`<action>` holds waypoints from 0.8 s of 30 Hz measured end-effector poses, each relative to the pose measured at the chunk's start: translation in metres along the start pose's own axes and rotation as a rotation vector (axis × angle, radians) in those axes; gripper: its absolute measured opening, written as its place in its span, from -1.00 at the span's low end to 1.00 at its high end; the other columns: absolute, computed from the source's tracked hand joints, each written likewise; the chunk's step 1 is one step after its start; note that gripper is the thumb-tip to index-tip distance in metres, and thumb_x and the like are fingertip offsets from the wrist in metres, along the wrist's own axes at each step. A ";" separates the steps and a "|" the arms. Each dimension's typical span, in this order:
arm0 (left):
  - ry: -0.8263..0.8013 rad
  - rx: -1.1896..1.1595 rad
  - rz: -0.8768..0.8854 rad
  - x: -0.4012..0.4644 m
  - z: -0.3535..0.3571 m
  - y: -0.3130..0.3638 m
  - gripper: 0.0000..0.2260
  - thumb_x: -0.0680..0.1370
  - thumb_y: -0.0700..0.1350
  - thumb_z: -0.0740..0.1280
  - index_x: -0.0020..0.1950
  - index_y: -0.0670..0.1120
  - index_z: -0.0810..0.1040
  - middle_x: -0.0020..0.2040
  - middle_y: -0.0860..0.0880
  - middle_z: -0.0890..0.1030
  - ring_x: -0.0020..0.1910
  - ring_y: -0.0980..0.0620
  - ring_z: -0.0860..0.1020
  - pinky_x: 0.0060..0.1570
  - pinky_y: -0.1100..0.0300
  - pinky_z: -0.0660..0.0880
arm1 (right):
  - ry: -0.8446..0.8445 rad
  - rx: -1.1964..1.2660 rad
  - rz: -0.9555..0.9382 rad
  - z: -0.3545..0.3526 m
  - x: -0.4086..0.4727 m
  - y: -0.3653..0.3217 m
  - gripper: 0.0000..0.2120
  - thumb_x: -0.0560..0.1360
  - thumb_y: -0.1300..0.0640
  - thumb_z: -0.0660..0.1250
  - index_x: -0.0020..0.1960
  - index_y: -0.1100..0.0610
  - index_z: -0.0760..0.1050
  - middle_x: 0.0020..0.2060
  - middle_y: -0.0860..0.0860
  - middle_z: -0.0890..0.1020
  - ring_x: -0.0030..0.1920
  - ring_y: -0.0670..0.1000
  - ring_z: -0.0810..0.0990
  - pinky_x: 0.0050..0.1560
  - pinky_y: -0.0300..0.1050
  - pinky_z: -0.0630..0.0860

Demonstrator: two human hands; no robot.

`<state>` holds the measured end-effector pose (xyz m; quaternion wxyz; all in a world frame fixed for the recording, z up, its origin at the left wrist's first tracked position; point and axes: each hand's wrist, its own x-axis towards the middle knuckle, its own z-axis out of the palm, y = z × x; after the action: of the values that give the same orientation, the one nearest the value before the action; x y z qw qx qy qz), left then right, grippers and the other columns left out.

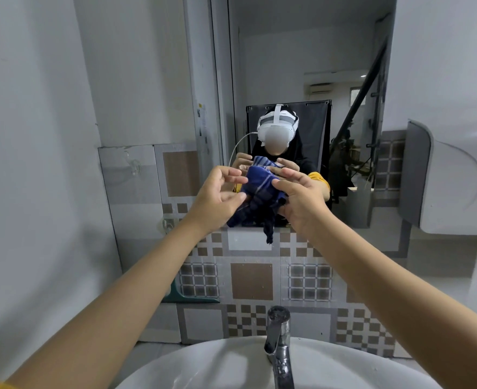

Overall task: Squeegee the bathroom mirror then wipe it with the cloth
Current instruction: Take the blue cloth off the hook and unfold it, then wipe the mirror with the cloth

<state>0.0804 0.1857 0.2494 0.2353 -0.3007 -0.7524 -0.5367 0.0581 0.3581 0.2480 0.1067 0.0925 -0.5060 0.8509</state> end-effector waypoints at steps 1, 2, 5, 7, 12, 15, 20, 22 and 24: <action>0.063 0.059 0.019 0.007 -0.001 0.001 -0.71 0.48 -0.27 0.34 0.12 -0.01 0.39 0.08 0.10 0.51 0.02 0.13 0.56 0.05 0.26 0.53 | 0.013 -0.007 -0.023 0.002 0.000 -0.004 -0.80 0.47 0.36 0.35 0.04 0.15 0.56 0.05 0.09 0.65 0.04 0.13 0.65 -0.10 0.10 0.64; 0.101 0.092 0.033 0.015 -0.003 0.002 -0.71 0.47 -0.23 0.37 0.12 0.03 0.43 0.07 0.18 0.50 0.03 0.15 0.55 0.05 0.29 0.51 | 0.017 -0.014 -0.049 0.005 -0.002 -0.009 -0.82 0.48 0.34 0.36 0.04 0.16 0.56 0.02 0.09 0.65 0.01 0.12 0.66 -0.10 0.07 0.64; 0.061 -0.029 0.025 0.038 -0.010 0.008 -0.71 0.47 -0.22 0.38 0.11 0.07 0.49 0.05 0.11 0.59 0.03 0.11 0.57 0.06 0.21 0.51 | 0.024 -0.097 -0.169 0.020 -0.008 -0.021 -0.83 0.50 0.24 0.37 0.09 0.18 0.56 -0.07 0.05 0.66 -0.05 0.03 0.67 -0.08 -0.04 0.64; 0.104 -0.057 0.062 0.053 -0.014 0.013 -0.75 0.46 -0.24 0.38 0.05 0.06 0.52 0.00 0.04 0.63 -0.03 0.13 0.60 -0.01 0.21 0.53 | 0.007 -0.180 -0.292 0.030 -0.011 -0.028 -0.78 0.52 0.20 0.35 0.16 0.22 0.53 -0.17 -0.05 0.66 -0.17 -0.13 0.67 -0.13 -0.17 0.64; 0.221 -0.100 0.154 0.083 -0.024 0.029 -0.80 0.43 -0.27 0.41 -0.04 -0.02 0.52 -0.07 -0.02 0.65 -0.10 0.13 0.62 -0.07 0.28 0.54 | -0.103 -0.353 -0.515 0.052 -0.007 -0.040 -0.76 0.55 0.15 0.30 0.21 0.02 0.50 0.07 0.06 0.65 0.08 -0.01 0.64 0.04 -0.07 0.61; 0.225 -0.012 0.224 0.097 -0.031 0.034 -0.83 0.43 -0.26 0.41 -0.04 -0.06 0.54 -0.10 0.07 0.62 -0.11 0.22 0.60 -0.13 0.37 0.53 | -0.076 -0.359 -0.586 0.068 0.006 -0.050 -0.67 0.54 0.27 0.30 0.14 -0.14 0.50 0.19 0.04 0.60 0.18 -0.01 0.59 0.20 0.03 0.55; 0.185 -0.003 0.306 0.124 -0.048 0.029 -0.87 0.45 -0.19 0.41 -0.02 -0.04 0.59 -0.06 0.04 0.65 -0.09 0.14 0.62 -0.07 0.25 0.57 | 0.037 -0.390 -0.612 0.080 0.030 -0.069 -0.66 0.55 0.30 0.27 0.08 -0.12 0.60 0.08 0.00 0.67 0.11 0.02 0.63 0.20 0.12 0.54; 0.197 0.088 0.334 0.137 -0.058 0.024 -0.82 0.49 -0.10 0.37 0.07 -0.08 0.59 -0.01 0.01 0.64 -0.04 0.15 0.59 -0.01 0.20 0.57 | 0.118 -0.436 -0.648 0.082 0.042 -0.082 -0.66 0.55 0.25 0.29 0.01 -0.21 0.62 0.01 -0.04 0.69 0.03 0.05 0.66 0.08 0.15 0.60; 0.232 0.232 0.357 0.152 -0.071 0.019 -0.64 0.47 0.04 0.34 0.20 -0.09 0.51 0.10 -0.03 0.58 0.07 0.14 0.52 0.10 0.20 0.51 | 0.198 -0.400 -0.747 0.087 0.056 -0.102 -0.69 0.54 0.26 0.30 0.00 -0.17 0.62 -0.05 -0.13 0.68 0.00 -0.03 0.65 0.03 -0.08 0.62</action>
<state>-0.0117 0.1534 0.3874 0.4442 -0.3363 -0.7118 -0.4277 0.0372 0.3337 0.3900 0.4712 0.1646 -0.5800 0.6438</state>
